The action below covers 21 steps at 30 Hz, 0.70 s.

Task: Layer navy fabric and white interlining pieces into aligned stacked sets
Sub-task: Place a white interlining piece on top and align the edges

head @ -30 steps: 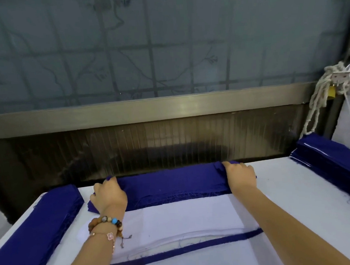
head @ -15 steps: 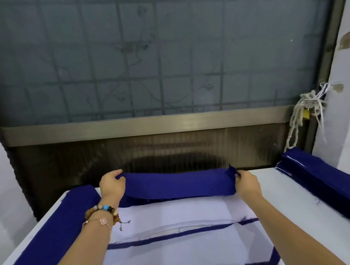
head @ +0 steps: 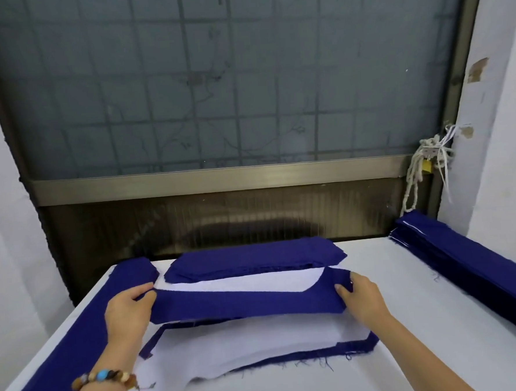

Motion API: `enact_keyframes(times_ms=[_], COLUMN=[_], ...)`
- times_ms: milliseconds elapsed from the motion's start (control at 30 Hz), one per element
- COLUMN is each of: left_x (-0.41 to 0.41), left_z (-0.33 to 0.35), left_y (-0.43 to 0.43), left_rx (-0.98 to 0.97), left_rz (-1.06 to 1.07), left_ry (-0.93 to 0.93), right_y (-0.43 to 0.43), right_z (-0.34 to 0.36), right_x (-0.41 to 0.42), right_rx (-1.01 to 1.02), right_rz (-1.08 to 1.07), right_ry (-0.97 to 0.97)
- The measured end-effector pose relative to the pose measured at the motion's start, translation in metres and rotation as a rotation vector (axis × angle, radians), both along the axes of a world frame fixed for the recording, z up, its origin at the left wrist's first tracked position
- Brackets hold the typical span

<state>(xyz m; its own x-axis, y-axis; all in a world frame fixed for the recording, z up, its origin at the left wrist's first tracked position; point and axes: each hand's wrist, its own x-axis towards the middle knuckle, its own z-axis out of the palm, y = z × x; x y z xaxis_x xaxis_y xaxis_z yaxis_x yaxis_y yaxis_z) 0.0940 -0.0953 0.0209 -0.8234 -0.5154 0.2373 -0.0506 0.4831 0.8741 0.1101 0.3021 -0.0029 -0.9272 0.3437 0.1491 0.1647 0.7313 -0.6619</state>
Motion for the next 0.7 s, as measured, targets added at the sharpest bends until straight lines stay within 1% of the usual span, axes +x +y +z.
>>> enact_keyframes(times_ms=[100, 200, 367, 433, 533, 600, 700], left_x=[0.020, 0.035, 0.051, 0.055, 0.062, 0.065, 0.067], left_z=[-0.011, -0.018, -0.022, -0.028, -0.038, -0.045, -0.050], left_y=[-0.004, -0.008, -0.017, -0.023, -0.027, -0.026, -0.020], left_rx=[-0.018, -0.076, -0.174, -0.236, -0.362, -0.422, -0.542], left_rz=[0.033, 0.044, 0.079, 0.062, -0.012, -0.047, -0.026], left_ry=[0.004, 0.010, -0.016, -0.083, -0.272, -0.297, -0.275], right_y=[-0.002, -0.001, 0.004, 0.004, 0.003, 0.003, 0.004], right_z=[-0.009, -0.017, -0.024, -0.026, -0.027, -0.029, -0.026], right_x=[0.016, 0.024, 0.032, 0.033, 0.033, 0.032, 0.028], right_rx=[0.019, 0.034, -0.002, -0.017, 0.005, 0.028, 0.021], right_rz=[-0.003, -0.016, -0.037, -0.030, -0.019, -0.015, -0.005], right_ry=[-0.001, -0.029, -0.020, -0.001, 0.011, 0.012, -0.045])
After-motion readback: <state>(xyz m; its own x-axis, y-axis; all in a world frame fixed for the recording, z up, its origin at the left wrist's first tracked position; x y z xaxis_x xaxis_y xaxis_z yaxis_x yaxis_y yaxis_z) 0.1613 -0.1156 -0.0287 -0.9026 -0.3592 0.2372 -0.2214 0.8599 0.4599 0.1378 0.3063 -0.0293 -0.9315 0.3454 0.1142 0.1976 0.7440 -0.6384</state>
